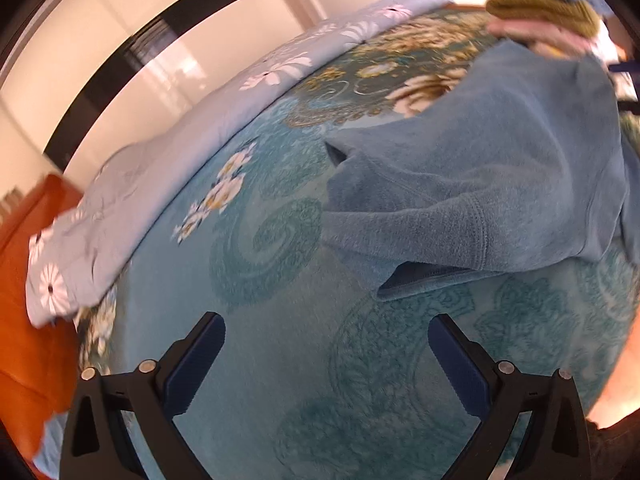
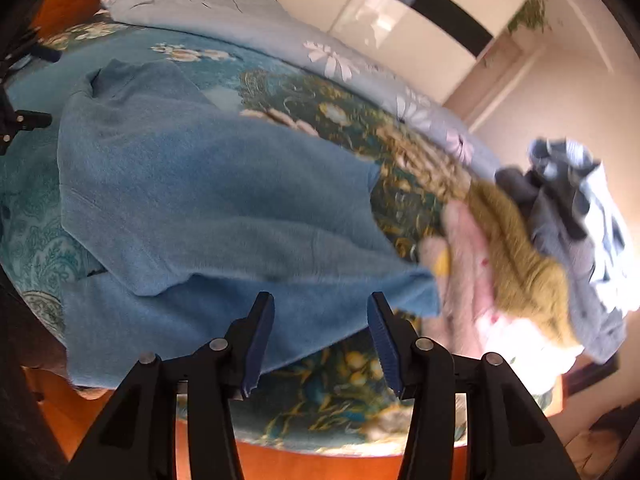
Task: Fold clothes
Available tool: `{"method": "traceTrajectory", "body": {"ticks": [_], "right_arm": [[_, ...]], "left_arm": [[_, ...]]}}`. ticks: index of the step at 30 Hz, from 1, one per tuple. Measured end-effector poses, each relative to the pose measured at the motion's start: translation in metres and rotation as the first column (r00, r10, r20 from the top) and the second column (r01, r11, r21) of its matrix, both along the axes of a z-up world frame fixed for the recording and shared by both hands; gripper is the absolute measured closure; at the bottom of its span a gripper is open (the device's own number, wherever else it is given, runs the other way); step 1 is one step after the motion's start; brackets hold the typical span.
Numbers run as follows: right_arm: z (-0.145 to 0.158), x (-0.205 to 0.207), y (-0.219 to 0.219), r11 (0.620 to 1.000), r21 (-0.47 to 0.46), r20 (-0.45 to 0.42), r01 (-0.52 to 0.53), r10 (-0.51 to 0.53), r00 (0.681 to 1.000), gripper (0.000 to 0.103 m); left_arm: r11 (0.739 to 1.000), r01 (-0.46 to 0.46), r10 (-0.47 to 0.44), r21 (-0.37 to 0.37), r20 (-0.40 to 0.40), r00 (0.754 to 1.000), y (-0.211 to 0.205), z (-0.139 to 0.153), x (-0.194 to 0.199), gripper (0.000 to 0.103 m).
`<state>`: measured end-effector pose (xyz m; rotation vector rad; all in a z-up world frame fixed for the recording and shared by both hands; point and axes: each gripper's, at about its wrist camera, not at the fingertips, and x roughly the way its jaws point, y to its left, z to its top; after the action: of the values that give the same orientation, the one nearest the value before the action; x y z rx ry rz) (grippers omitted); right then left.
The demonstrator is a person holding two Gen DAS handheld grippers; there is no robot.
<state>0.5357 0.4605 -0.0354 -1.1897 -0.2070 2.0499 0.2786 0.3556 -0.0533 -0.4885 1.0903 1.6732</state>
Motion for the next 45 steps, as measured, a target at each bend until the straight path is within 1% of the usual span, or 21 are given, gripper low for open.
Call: {"method": "traceTrajectory", "body": {"ticks": [3,7,10,14,17,18,20,23,24,25,26,27,28,29,31,33,34,37,40,43,45], "right_arm": [[0.000,-0.007,0.004,0.999,0.031,0.003,-0.033,0.033,0.999,0.053],[-0.010,-0.019,0.009,0.995,0.077,0.074,-0.062,0.056,0.996,0.053],[-0.010,-0.026,0.008,0.989,0.115,0.095,-0.094,0.084,0.992,0.053],[-0.005,-0.031,0.003,0.978,0.155,0.097,-0.142,0.128,0.987,0.053],[-0.003,-0.032,-0.008,0.963,0.205,0.139,-0.173,0.146,0.979,0.053],[-0.003,-0.031,-0.013,0.956,0.222,0.156,-0.193,0.161,0.975,0.053],[-0.004,-0.029,-0.016,0.953,0.217,0.167,-0.212,0.178,0.970,0.053],[-0.013,-0.033,-0.008,0.967,0.163,0.157,-0.196,0.170,0.973,0.053],[-0.016,-0.034,-0.005,0.971,0.146,0.152,-0.189,0.167,0.974,0.054],[-0.018,-0.036,-0.003,0.975,0.133,0.147,-0.180,0.160,0.976,0.054],[-0.020,-0.037,-0.001,0.979,0.118,0.142,-0.165,0.148,0.979,0.055],[-0.022,-0.038,-0.001,0.982,0.111,0.139,-0.153,0.137,0.981,0.056],[-0.023,-0.038,-0.001,0.984,0.105,0.135,-0.140,0.126,0.983,0.062],[-0.023,-0.038,0.000,0.987,0.100,0.128,-0.125,0.112,0.985,0.067],[-0.019,-0.035,0.002,0.993,0.087,0.097,-0.084,0.075,0.992,0.085],[-0.008,-0.031,0.009,0.998,0.047,0.033,-0.038,0.037,0.999,0.094],[-0.001,-0.029,0.012,0.999,0.028,-0.003,-0.019,0.019,1.000,0.095],[0.022,-0.029,0.017,1.000,0.019,-0.080,0.016,-0.014,0.997,0.097],[0.059,-0.037,0.022,0.998,0.036,-0.189,0.049,-0.042,0.981,0.098],[0.108,-0.050,0.025,0.995,0.071,-0.309,0.066,-0.041,0.950,0.099],[0.149,-0.061,0.021,0.988,0.136,-0.375,0.076,-0.019,0.927,0.099]], "left_arm": [[0.999,0.049,-0.049,0.003,0.007,0.999,0.013,-0.004,0.001,0.000],[0.996,0.093,-0.093,0.000,-0.079,0.993,0.022,-0.004,0.003,0.000],[0.990,0.143,-0.141,0.015,-0.101,0.985,0.023,0.003,0.008,0.000],[0.978,0.205,-0.195,0.039,-0.181,0.964,0.024,0.002,0.027,0.000],[0.969,0.238,-0.220,0.057,-0.225,0.949,0.021,0.001,0.033,0.000],[0.966,0.252,-0.231,0.061,-0.244,0.942,0.020,0.000,0.036,0.000],[0.955,0.289,-0.260,0.063,-0.289,0.921,0.018,-0.001,0.042,0.001],[0.944,0.327,-0.299,0.040,-0.310,0.902,0.021,-0.002,0.049,0.013],[0.941,0.338,-0.312,0.030,-0.312,0.897,0.022,-0.002,0.051,0.021],[0.938,0.347,-0.325,0.020,-0.304,0.895,0.022,-0.002,0.052,0.031],[0.936,0.353,-0.335,0.010,-0.290,0.896,0.023,-0.002,0.052,0.036],[0.937,0.349,-0.334,0.004,-0.277,0.901,0.024,-0.002,0.052,0.046],[0.941,0.339,-0.328,-0.002,-0.255,0.910,0.026,-0.003,0.050,0.060],[0.945,0.326,-0.318,-0.002,-0.232,0.919,0.027,-0.003,0.049,0.067],[0.955,0.296,-0.290,0.007,-0.173,0.941,0.030,-0.001,0.045,0.083],[0.962,0.270,-0.264,0.037,-0.117,0.957,0.030,0.006,0.041,0.089],[0.965,0.256,-0.251,0.052,-0.089,0.964,0.031,0.010,0.039,0.091],[0.974,0.199,-0.198,0.106,-0.020,0.980,0.031,0.031,0.028,0.092],[0.979,0.105,-0.114,0.173,0.046,0.992,0.034,0.063,0.007,0.093],[0.966,0.000,-0.028,0.258,0.104,0.994,0.033,0.106,-0.015,0.094],[0.942,-0.067,0.029,0.328,0.119,0.992,0.027,0.141,-0.029,0.094]]}}
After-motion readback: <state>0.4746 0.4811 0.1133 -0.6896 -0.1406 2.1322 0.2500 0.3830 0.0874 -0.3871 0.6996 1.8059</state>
